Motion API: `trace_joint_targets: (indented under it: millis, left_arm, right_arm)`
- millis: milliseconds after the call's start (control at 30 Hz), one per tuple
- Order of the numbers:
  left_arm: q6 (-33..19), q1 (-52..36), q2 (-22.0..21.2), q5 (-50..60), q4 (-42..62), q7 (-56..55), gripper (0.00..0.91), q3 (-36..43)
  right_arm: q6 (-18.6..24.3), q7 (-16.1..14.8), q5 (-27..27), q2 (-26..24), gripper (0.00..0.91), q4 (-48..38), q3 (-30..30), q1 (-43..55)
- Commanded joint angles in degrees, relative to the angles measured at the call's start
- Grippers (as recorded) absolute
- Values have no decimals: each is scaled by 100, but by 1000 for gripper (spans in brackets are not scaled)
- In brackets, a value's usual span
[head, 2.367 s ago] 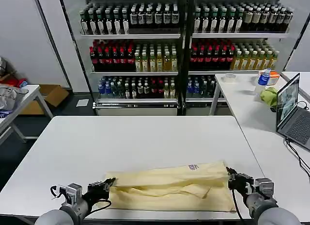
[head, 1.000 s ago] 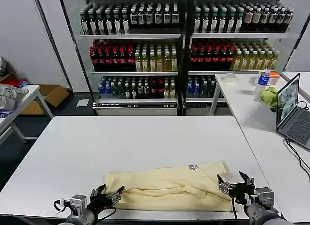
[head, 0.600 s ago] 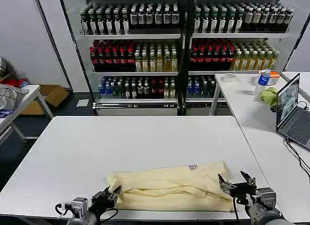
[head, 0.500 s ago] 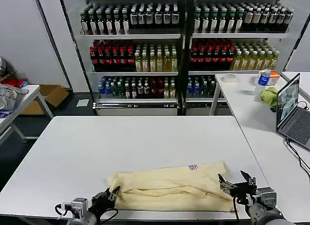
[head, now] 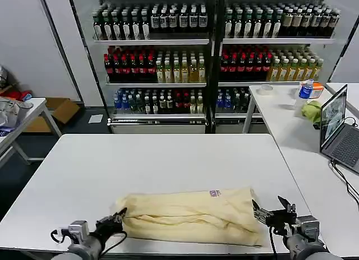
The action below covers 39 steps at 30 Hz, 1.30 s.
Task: Fold and organize the clothes.
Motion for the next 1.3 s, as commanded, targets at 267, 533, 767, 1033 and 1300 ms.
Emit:
trace_joint_targets:
  millis: [267,533,767,1033,1300]
  left_arm:
    - [9,-234,1071,-1629,1371,169,10,-2853]
    - [14,-164,886,-2162,764,116,10,-2859]
    - [11,-150,290,-2374,-726,-248,10,-1787]
    - [7,-361,91,-2139,-1364,-460,10,-364]
    - [0,-685,-229,-1878,-1010,-498,10,636]
  right_arm:
    - [-2,0,138,-139,907,-74,-27,198]
    - [-3,15,188,-230,907,-153,-136,402]
    - [-1,-27,314,-366,907,-184,-143,554]
    - [-2,-29,324,-349,907,-207,-203,645]
    - [-1,-33,319,-356,907,-249,-267,699]
